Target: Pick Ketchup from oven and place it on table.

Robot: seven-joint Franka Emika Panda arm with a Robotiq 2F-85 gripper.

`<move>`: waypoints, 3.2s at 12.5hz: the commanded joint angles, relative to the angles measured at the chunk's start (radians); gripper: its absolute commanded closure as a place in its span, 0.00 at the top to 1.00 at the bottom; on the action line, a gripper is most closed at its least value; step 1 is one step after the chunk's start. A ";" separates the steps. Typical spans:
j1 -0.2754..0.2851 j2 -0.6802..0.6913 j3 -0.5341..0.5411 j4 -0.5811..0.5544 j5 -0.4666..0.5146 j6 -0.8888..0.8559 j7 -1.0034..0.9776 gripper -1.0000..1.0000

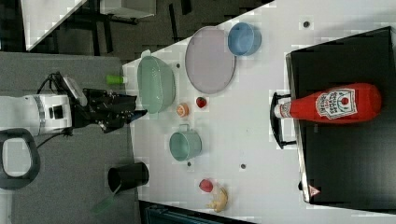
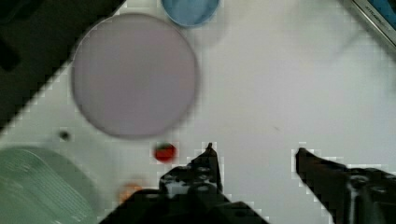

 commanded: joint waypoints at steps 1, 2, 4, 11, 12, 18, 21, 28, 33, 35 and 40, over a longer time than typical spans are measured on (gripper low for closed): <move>-0.040 -0.374 -0.014 -0.157 -0.042 -0.185 0.024 0.79; -0.040 -0.374 -0.015 -0.157 -0.042 -0.185 0.024 0.90; -0.042 -0.373 -0.024 -0.157 -0.043 -0.185 0.024 1.00; -0.076 -0.294 -0.199 -0.155 -0.043 -0.113 0.022 1.00; -0.081 -0.267 -0.235 -0.154 -0.043 -0.082 0.021 1.00; -0.087 -0.083 -0.427 -0.133 -0.043 0.146 0.021 1.00; -0.091 0.025 -0.495 -0.090 -0.042 0.211 0.021 1.00; -0.118 0.265 -0.601 0.017 0.061 0.312 0.021 1.00; -0.156 0.384 -0.604 0.015 0.154 0.367 0.021 1.00; -0.160 0.412 -0.604 0.014 0.195 0.381 0.021 1.00; -0.165 0.445 -0.604 0.012 0.221 0.424 0.021 0.96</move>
